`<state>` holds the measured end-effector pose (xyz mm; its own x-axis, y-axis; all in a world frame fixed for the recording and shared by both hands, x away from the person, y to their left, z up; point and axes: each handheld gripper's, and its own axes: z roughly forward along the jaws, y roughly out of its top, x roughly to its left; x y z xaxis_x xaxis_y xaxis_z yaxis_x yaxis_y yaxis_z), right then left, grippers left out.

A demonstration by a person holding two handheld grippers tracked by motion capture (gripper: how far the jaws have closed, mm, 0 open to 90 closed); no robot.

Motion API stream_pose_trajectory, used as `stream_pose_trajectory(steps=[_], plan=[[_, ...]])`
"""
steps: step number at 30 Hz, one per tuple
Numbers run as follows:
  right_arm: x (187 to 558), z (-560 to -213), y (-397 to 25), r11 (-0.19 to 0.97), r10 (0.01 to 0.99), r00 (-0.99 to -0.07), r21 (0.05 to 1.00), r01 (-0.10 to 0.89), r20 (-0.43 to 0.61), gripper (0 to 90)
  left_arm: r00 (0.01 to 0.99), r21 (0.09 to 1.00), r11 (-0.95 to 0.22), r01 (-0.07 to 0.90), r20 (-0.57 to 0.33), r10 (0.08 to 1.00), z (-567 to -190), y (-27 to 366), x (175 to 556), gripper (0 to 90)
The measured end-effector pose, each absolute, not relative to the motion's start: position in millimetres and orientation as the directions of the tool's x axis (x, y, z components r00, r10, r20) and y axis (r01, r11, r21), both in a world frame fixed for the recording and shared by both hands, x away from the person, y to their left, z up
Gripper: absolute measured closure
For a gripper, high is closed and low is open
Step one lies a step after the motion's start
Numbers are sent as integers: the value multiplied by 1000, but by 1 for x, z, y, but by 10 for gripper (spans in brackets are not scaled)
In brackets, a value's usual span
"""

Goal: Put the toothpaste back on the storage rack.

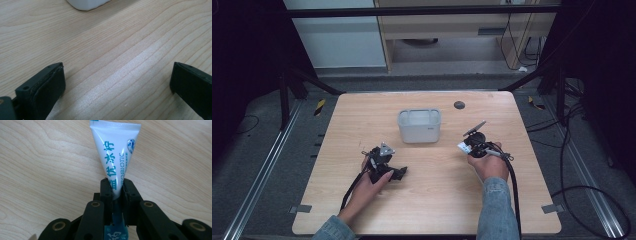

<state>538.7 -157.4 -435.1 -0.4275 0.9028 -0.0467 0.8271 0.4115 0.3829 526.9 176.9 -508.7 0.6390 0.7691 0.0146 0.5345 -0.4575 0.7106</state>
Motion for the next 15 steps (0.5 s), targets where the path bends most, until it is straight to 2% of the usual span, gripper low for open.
stream_pose_trajectory(steps=[15], plan=[[526, -393, -178, 370, 921, -384, 479, 796, -73, 805, 635, 713, -453, 535, 14, 772, -509, 176, 527, 0]])
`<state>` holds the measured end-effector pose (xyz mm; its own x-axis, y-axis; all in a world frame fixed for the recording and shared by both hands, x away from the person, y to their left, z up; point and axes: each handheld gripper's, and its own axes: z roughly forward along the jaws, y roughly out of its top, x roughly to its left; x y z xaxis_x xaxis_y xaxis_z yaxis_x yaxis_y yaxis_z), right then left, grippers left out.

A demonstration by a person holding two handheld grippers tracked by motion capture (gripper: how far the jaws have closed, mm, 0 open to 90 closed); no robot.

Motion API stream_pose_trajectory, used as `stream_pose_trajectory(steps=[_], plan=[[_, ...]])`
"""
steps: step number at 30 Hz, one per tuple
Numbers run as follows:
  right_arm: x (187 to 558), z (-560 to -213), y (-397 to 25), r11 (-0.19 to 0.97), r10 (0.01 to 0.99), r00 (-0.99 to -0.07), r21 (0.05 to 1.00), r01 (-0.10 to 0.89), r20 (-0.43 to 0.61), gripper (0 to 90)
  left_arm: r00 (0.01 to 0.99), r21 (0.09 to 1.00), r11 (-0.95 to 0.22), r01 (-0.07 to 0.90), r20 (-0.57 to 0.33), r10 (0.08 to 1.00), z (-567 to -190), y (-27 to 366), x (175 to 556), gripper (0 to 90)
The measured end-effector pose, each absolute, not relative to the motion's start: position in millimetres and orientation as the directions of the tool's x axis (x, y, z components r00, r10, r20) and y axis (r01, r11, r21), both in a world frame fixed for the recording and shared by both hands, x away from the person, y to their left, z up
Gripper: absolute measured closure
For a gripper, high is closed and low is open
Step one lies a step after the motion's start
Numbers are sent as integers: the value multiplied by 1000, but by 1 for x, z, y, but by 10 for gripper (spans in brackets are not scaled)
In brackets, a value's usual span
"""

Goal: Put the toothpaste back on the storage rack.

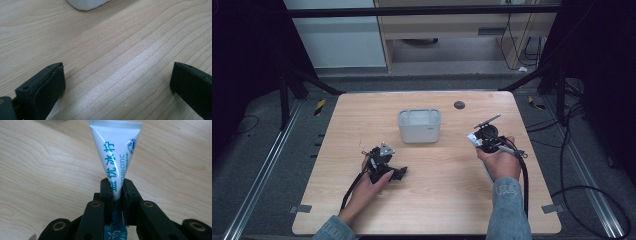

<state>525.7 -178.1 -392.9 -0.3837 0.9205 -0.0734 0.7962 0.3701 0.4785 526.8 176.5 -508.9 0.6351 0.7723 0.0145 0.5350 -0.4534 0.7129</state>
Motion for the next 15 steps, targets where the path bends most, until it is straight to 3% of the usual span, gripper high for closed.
stream_pose_trajectory(steps=[15], plan=[[517, -369, -182, 305, 939, -335, 642, 704, -79, 805, 634, 713, -453, 535, 16, 773, -509, 176, 527, 0]])
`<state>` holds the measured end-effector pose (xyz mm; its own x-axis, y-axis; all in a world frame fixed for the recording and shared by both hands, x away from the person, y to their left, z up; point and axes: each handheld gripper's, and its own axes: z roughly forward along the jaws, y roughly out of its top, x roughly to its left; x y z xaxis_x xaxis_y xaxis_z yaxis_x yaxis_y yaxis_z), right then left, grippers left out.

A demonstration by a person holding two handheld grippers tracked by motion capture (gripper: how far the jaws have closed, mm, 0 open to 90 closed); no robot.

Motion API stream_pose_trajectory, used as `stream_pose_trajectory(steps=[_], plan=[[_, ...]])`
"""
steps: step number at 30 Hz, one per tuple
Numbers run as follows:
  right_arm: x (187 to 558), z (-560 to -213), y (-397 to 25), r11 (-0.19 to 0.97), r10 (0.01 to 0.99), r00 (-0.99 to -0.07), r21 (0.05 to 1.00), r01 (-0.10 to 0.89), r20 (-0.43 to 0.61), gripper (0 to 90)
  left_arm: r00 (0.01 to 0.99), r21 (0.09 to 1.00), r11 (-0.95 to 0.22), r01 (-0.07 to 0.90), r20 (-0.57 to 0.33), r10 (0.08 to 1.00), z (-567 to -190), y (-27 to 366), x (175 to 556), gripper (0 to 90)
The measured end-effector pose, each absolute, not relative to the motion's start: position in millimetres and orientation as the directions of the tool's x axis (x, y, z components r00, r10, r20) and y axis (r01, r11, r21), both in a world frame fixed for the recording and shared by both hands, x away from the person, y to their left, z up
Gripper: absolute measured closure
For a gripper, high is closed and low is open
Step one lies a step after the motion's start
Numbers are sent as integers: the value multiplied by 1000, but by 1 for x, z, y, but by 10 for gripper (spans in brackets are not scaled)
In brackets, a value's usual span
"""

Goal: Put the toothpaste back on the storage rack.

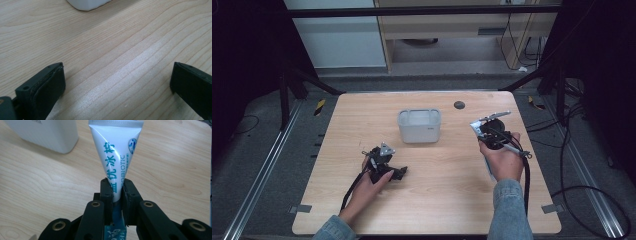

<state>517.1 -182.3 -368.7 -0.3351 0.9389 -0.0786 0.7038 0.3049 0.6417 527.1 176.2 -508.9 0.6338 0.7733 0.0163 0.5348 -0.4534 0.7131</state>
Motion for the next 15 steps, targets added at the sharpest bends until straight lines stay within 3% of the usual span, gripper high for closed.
stream_pose_trajectory(steps=[15], plan=[[521, -351, -175, 225, 955, -291, 781, 583, -58, 804, 634, 713, -454, 534, 17, 773, -509, 176, 527, 0]])
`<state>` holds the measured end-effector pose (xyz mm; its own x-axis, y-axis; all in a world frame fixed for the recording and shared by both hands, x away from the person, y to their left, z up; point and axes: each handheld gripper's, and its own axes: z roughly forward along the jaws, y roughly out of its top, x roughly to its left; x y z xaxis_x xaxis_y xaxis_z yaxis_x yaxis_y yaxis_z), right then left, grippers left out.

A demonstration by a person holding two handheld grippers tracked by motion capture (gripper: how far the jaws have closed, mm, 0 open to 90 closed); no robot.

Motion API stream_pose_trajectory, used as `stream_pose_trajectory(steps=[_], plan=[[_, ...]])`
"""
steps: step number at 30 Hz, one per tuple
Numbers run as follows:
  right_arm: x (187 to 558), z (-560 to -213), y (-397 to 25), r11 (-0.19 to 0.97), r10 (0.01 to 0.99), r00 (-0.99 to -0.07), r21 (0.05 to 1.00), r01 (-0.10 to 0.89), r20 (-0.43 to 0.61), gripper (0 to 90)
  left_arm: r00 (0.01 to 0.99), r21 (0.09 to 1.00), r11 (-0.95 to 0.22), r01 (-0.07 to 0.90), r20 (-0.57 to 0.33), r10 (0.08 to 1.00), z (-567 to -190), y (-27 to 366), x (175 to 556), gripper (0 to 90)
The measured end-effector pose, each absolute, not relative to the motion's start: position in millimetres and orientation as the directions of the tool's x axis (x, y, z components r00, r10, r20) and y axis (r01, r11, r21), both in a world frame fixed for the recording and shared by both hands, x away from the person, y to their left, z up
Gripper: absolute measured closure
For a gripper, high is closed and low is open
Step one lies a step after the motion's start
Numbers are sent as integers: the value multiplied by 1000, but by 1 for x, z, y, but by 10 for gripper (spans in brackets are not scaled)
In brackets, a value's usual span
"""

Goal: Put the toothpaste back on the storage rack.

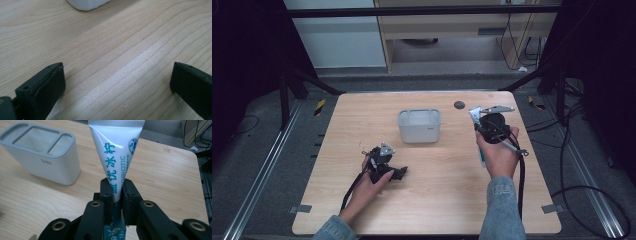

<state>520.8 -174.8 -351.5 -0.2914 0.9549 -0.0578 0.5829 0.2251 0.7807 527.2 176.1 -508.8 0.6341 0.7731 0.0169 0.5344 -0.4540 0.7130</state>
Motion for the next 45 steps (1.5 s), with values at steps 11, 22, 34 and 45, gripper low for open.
stream_pose_trajectory(steps=[11, 22, 34, 45], plan=[[520, -347, -176, 205, 961, -272, 794, 573, -52, 804, 633, 713, -453, 535, 17, 774, -509, 176, 527, 0], [523, -335, -178, 160, 972, -231, 817, 555, -33, 804, 634, 713, -454, 535, 17, 773, -509, 176, 527, 0], [530, -324, -165, 153, 970, -242, 837, 525, -26, 804, 634, 711, -455, 536, 17, 773, -509, 176, 527, 0], [532, -323, -153, 142, 968, -251, 856, 497, -15, 804, 634, 711, -455, 536, 16, 773, -509, 176, 527, 0]])
